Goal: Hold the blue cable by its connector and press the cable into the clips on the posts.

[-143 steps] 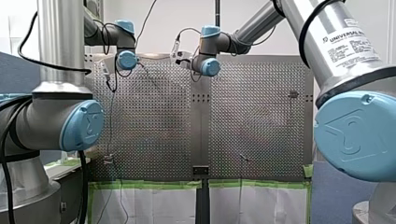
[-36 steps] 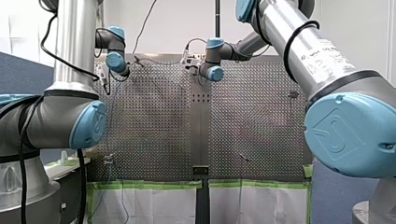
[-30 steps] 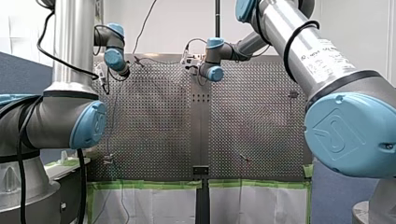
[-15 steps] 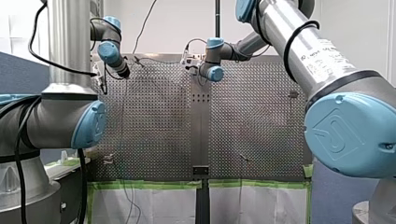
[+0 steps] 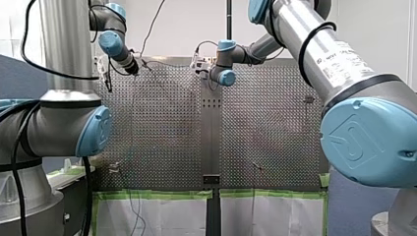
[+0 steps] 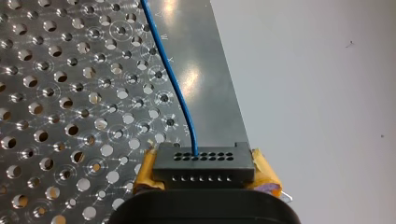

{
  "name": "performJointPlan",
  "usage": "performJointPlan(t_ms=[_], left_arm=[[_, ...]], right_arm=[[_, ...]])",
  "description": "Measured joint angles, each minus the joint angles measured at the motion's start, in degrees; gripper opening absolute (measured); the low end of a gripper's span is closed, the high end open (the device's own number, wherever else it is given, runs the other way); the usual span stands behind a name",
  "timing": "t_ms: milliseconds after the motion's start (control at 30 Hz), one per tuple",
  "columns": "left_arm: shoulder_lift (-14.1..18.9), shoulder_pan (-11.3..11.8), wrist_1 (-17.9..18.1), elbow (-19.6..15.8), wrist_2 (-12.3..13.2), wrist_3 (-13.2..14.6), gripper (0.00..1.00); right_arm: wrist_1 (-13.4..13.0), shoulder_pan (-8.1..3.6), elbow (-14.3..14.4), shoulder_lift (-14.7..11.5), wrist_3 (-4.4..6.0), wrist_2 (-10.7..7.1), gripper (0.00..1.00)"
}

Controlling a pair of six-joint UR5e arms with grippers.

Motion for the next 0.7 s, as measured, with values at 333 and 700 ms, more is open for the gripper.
performJointPlan(t_ms=[333, 700], left_arm=[[5.13, -1.47, -0.15, -0.01, 0.48, 4.47, 1.00], [5.07, -3.88, -0.34, -0.01, 0.69, 6.27, 1.00]], right_arm=[[0.64, -0.14, 0.00, 0.08, 0.00, 0.01, 0.00], [0.98, -0.30, 0.03, 0.14, 0.00, -0.01, 0.00]])
